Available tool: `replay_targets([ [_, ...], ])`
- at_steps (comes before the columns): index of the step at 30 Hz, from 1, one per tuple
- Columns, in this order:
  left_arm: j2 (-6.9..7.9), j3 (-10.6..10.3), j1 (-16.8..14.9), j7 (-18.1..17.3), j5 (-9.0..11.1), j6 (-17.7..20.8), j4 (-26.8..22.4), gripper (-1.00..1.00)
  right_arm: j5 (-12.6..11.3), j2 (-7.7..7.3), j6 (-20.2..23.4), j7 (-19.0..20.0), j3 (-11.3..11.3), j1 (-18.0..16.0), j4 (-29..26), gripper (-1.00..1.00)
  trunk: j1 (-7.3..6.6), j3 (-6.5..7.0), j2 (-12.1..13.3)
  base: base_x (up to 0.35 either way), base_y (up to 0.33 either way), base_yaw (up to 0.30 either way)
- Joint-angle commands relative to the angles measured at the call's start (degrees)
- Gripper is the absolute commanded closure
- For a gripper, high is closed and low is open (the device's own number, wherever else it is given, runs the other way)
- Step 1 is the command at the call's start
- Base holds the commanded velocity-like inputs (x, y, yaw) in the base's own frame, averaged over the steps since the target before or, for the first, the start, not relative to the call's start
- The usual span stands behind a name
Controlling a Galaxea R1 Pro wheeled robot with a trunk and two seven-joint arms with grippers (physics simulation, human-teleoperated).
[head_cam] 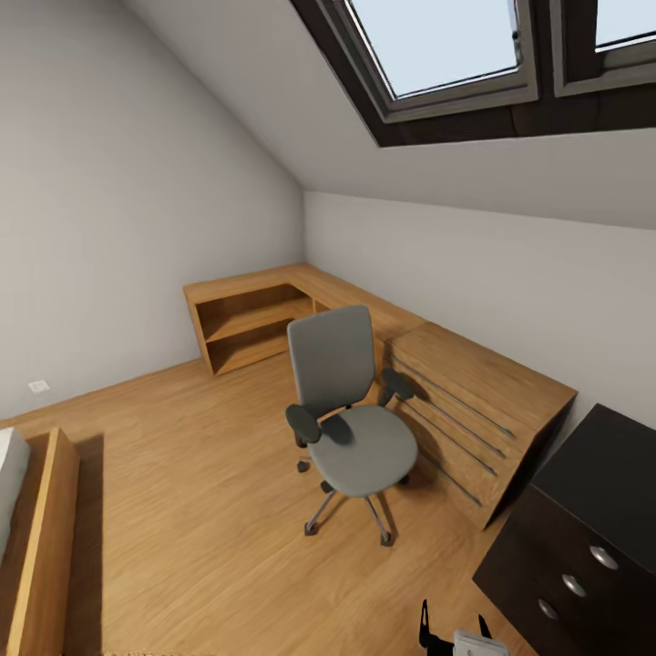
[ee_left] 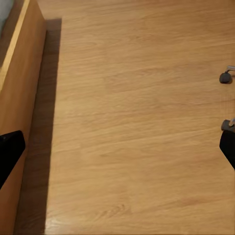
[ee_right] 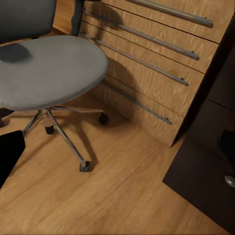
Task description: In the bedroom, organize the workspace by keeping the computer under the desk, ensuring the monitor is on the desk, placing the keyboard on the desk next to the monitor, placing the mouse on the desk next to the keyboard, moving the folder from the swivel chair onto the desk next to the mouse, stacking the notebook on top of the folder with the pen on top of the notebook, and positioning the swivel chair next to the desk.
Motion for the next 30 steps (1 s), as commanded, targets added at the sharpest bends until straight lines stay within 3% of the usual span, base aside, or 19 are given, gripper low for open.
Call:
replay_targets([
  [1, 0.00, -0.5, -0.1, 0.6, 0.0, -0.1, 0.0, -1.00, 0.0, 0.04, -0.1, -0.4, 0.5, 0.0, 0.1, -1.00, 0.03, -0.05, -0.1, 0.000, 0.000, 0.205],
  [14, -0.03, -0.5, -0.1, 0.6, 0.0, -0.1, 0.0, -1.00, 0.1, 0.21, -0.1, 0.1, 0.7, 0.0, 0.1, -1.00, 0.03, 0.29, -0.1, 0.000, 0.000, 0.100],
  [30, 0.03, -0.5, -0.1, 0.6, 0.0, -0.1, 0.0, -1.00, 0.1, -0.11, 0.4, 0.2, 0.6, -0.1, 0.1, -1.00, 0.03, 0.29, -0.1, 0.000, 0.000, 0.264],
])
